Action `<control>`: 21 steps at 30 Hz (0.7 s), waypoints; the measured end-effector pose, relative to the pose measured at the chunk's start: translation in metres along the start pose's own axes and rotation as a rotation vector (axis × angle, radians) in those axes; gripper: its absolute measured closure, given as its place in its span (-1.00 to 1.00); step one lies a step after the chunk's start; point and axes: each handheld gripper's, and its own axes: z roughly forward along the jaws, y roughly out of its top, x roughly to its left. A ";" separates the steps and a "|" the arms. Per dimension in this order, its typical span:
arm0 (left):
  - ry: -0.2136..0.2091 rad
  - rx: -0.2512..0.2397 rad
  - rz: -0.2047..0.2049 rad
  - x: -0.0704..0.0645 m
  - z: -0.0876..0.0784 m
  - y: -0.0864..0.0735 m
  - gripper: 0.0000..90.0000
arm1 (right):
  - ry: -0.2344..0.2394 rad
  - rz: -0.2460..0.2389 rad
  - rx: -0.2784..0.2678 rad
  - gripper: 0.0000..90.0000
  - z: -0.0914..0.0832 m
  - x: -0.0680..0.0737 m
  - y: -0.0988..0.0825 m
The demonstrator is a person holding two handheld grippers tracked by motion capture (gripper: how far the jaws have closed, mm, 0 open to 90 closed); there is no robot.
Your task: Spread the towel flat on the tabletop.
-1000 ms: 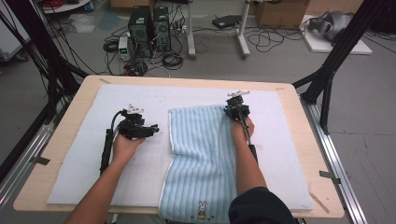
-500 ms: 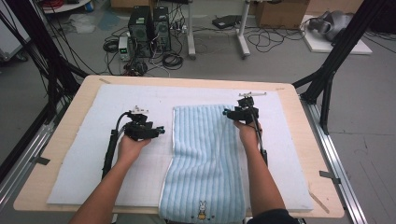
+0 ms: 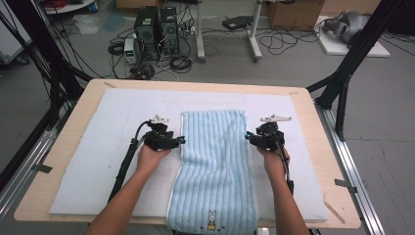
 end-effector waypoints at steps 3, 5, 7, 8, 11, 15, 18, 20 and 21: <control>0.028 -0.009 0.015 -0.006 0.007 0.001 -0.03 | -0.016 -0.014 0.028 0.14 -0.002 0.002 -0.007; 0.075 -0.006 0.087 -0.011 0.010 0.000 0.18 | -0.011 -0.014 0.024 0.15 -0.003 0.003 -0.010; 0.066 -0.014 0.125 -0.011 0.011 0.000 0.56 | -0.006 -0.010 0.026 0.15 -0.003 0.003 -0.013; 0.074 -0.017 0.102 -0.009 0.012 0.001 0.93 | -0.007 -0.008 0.026 0.15 -0.002 0.003 -0.014; 0.092 -0.033 0.036 0.000 0.014 0.004 0.95 | 0.008 0.000 0.028 0.15 -0.001 0.005 -0.016; 0.157 -0.039 0.038 0.015 0.014 0.010 0.95 | 0.020 -0.011 0.021 0.15 -0.001 0.010 -0.017; 0.148 -0.063 -0.042 0.030 0.013 0.010 0.95 | 0.028 0.002 0.010 0.15 0.001 0.013 -0.017; 0.150 -0.069 -0.049 0.032 0.013 0.010 0.95 | 0.036 0.014 0.008 0.15 0.004 0.016 -0.016; 0.151 -0.068 -0.054 0.032 0.012 0.010 0.94 | 0.038 0.022 0.008 0.15 0.006 0.017 -0.015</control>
